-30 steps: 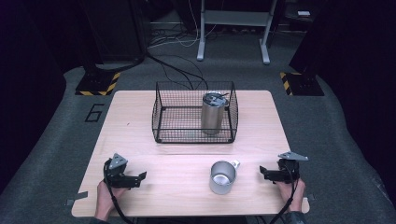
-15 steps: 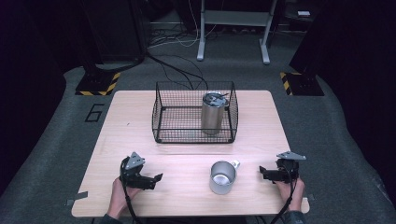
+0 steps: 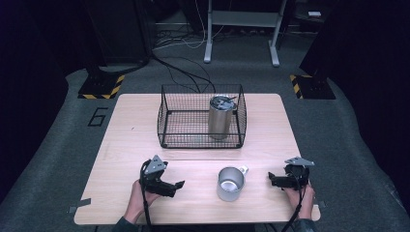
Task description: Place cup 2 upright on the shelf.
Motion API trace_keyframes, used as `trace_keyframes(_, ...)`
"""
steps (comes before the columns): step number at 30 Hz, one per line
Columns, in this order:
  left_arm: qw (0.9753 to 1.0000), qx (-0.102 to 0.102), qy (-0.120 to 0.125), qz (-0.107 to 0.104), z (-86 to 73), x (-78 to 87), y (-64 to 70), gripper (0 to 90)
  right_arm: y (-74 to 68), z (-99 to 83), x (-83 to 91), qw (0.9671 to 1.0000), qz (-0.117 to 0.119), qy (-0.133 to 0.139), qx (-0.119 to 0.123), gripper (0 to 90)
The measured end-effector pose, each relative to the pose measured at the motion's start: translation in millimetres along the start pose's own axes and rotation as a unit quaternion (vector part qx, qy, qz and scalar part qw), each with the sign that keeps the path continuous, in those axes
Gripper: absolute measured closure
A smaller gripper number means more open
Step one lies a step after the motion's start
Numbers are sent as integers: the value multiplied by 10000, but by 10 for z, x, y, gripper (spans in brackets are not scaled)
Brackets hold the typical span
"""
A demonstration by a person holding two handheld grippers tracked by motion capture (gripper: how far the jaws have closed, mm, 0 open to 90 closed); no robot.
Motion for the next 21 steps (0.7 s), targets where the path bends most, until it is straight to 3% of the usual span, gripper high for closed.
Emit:
trace_keyframes(11, 9991, -273, 68, -331, 180, -103, 245, 1, 9, -4, 2, 10000, -13, -14, 57, 0)
trace_keyframes(16, 9972, -391, 132, -619, 301, -140, 422, 1, 1, -1, 2, 10000, -4, -14, 13, 0)
trace_keyframes(21, 9955, -530, 179, -762, 386, -194, 561, 1, 1, -1, 2, 10000, -3, -15, 14, 0)
Point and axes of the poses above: each handheld gripper's, and its own axes: x roughly backward along the jaws, z roughly out of its top, y roughly to its right, the point moved 6 cm from there along -x, roughly forward along the jaws, and after that the axes turned 10 degrees about -y, right-handed, at the moved point
